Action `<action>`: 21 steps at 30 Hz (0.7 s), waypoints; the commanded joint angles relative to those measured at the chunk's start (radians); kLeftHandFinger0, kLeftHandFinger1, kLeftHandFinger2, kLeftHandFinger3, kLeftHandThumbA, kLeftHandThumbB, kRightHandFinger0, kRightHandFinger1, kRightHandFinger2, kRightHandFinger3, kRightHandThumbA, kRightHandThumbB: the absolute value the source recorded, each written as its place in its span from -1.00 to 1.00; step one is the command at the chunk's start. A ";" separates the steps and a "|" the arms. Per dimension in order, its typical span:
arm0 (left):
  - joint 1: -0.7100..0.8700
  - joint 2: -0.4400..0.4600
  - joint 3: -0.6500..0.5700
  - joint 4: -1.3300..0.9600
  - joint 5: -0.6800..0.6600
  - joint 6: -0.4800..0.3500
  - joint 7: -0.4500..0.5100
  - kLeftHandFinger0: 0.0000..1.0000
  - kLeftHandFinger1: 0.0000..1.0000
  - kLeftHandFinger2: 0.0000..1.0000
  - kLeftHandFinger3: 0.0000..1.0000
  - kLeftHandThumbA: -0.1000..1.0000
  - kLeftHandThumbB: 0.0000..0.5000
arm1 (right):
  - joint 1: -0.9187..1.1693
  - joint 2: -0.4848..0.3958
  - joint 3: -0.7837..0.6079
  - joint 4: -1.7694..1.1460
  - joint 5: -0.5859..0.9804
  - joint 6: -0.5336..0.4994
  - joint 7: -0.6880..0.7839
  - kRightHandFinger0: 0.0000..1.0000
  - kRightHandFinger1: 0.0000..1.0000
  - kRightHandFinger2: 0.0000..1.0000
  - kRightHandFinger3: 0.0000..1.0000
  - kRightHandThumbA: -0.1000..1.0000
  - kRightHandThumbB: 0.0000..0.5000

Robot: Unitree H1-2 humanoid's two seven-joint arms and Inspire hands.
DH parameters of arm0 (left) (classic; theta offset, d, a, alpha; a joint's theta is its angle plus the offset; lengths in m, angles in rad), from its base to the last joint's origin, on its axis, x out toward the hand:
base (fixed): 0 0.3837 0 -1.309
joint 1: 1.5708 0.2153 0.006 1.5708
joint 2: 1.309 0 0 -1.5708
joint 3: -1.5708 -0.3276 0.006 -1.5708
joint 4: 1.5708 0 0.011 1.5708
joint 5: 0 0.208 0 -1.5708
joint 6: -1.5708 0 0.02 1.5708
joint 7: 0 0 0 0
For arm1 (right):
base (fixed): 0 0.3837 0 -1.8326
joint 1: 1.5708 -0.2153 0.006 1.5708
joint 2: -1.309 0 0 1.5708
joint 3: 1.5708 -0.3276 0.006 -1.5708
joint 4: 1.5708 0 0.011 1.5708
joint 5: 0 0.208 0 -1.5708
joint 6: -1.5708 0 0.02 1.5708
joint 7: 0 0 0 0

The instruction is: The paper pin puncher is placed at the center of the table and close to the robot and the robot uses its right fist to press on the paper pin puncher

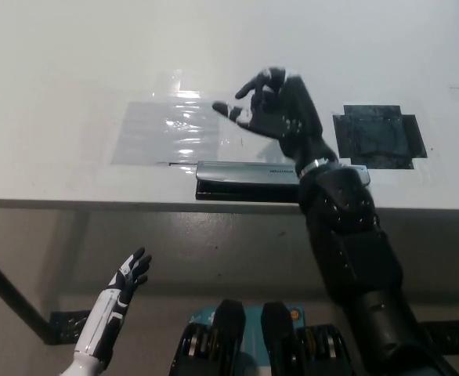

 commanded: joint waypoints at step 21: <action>-0.020 0.026 0.005 -0.035 0.007 -0.023 -0.005 1.00 1.00 1.00 1.00 1.00 -0.07 | 0.085 0.028 0.015 0.333 -0.023 -0.224 0.009 -0.97 -0.73 -0.32 -0.58 1.00 -0.42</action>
